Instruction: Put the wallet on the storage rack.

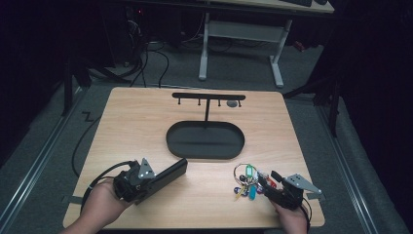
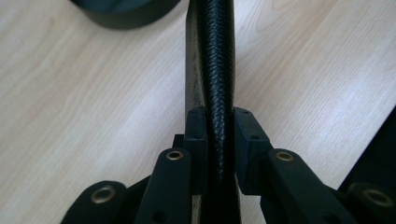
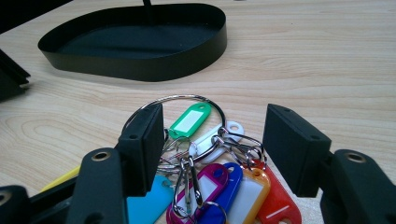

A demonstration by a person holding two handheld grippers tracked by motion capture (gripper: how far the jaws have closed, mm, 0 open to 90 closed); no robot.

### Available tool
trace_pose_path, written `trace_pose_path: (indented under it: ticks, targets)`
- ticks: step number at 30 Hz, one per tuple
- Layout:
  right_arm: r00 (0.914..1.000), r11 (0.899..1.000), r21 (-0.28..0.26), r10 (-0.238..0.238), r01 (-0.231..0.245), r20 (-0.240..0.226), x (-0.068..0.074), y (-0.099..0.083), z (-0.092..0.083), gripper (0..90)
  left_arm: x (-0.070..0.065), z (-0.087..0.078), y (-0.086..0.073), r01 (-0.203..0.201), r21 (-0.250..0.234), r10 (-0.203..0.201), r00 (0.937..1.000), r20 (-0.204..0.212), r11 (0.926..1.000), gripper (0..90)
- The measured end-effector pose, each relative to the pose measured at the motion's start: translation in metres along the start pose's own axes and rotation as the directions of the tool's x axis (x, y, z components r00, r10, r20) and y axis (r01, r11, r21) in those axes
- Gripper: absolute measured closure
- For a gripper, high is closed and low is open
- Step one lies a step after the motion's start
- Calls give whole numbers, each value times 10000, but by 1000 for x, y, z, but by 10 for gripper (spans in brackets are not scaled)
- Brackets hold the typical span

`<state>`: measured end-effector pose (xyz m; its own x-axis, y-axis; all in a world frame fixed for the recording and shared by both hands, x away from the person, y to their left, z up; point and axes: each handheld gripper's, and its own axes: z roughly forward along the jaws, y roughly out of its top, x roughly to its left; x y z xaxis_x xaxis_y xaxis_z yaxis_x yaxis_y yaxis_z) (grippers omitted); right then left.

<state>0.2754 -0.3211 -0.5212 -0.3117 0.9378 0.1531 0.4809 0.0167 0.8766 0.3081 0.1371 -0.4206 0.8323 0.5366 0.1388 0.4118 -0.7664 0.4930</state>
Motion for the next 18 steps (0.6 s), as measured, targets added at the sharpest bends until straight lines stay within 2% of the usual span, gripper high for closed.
trace_pose_path:
  ticks: [5,8,10,13,18]
  targets:
    - [10000,10000,4,52,-52,20,0,0,0,390,-2,-5,9,-529,-472,526,9986,-73,9975,781]
    - [9999,10000,10,99,-99,92,-2,-2,-1,391,-2,-6,15,-849,-855,844,9964,-91,9927,782]
    - [9997,9998,47,201,-202,162,-3,-2,-2,391,0,-5,21,-1099,-930,1094,9939,-107,9896,783]
    - [9993,9997,4,242,-242,267,-4,-3,-4,391,1,-1,32,-1525,-914,1510,9883,-237,9841,784]
    - [9989,9997,-12,246,-245,387,-4,-6,-12,391,0,9,53,-2253,-1041,2201,9737,-585,9687,786]
